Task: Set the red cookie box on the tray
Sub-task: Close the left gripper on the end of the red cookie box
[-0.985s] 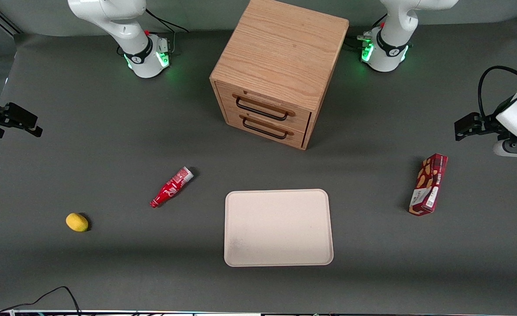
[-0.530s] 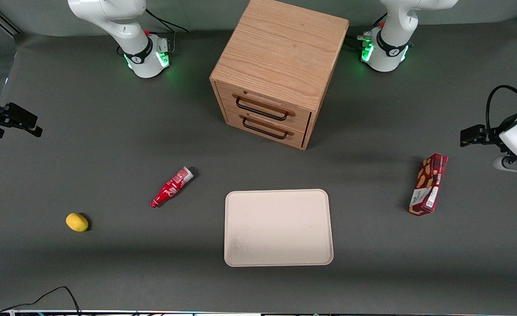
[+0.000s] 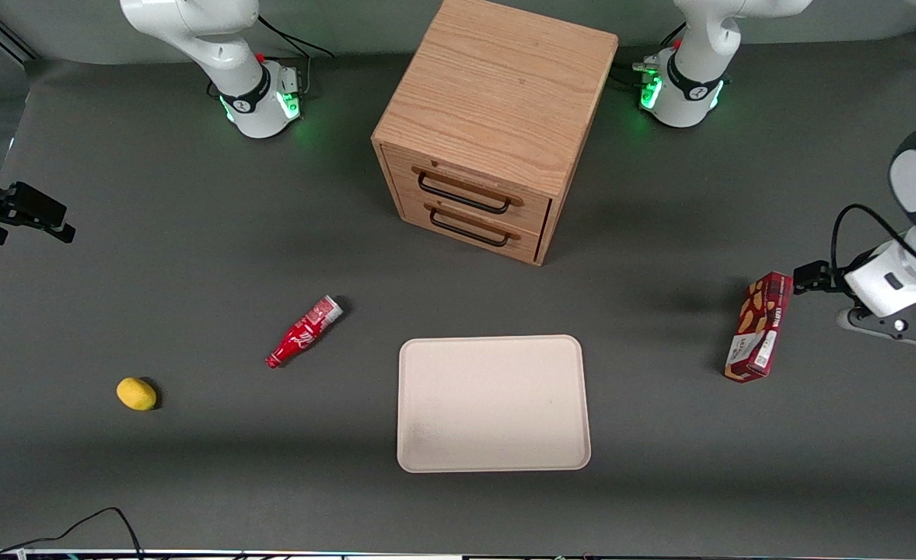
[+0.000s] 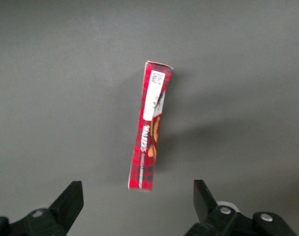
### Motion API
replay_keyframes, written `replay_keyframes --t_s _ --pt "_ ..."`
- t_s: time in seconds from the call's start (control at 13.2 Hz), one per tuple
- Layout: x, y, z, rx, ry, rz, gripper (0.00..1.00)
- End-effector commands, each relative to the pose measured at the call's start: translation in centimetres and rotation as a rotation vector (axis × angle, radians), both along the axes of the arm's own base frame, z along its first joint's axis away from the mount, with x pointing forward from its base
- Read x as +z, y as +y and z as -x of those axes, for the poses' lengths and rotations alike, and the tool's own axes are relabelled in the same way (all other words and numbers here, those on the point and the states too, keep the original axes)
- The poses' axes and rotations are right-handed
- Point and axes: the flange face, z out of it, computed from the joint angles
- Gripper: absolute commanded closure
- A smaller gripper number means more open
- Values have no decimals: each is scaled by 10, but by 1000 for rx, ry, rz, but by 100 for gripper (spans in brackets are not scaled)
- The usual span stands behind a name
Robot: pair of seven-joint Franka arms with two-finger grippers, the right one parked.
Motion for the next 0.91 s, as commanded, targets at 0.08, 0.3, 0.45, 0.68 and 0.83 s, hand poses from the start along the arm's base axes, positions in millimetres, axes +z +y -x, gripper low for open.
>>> replay_keyframes --t_s 0.08,0.3,0.45,0.68,0.83 --pt "-69 1 21 -21 -73 -2 0" --pt "-110 -2 19 -40 -102 -22 0" --pt "-127 -5 15 -57 -132 -35 0" --pt "-142 -10 11 -69 -154 -44 0" --pt "-146 -9 11 -64 -162 -43 0"
